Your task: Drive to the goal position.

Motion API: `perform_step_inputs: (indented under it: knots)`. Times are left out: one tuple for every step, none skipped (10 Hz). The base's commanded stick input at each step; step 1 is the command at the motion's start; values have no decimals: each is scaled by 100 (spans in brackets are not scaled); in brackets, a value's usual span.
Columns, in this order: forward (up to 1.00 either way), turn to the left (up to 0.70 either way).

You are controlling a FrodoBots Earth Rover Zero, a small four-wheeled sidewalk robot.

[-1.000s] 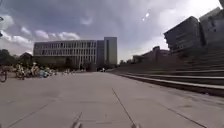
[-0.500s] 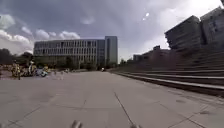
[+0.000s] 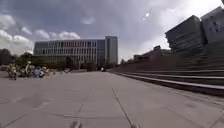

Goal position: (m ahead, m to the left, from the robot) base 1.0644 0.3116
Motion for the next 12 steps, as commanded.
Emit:
perform_step_inputs:
  knots:
    - [70,0]
    - [70,0]
    - [70,0]
    - [70,0]
    - [70,0]
    - [70,0]
    - [70,0]
    - [70,0]
    - [70,0]
    - [70,0]
    - [70,0]
    - [70,0]
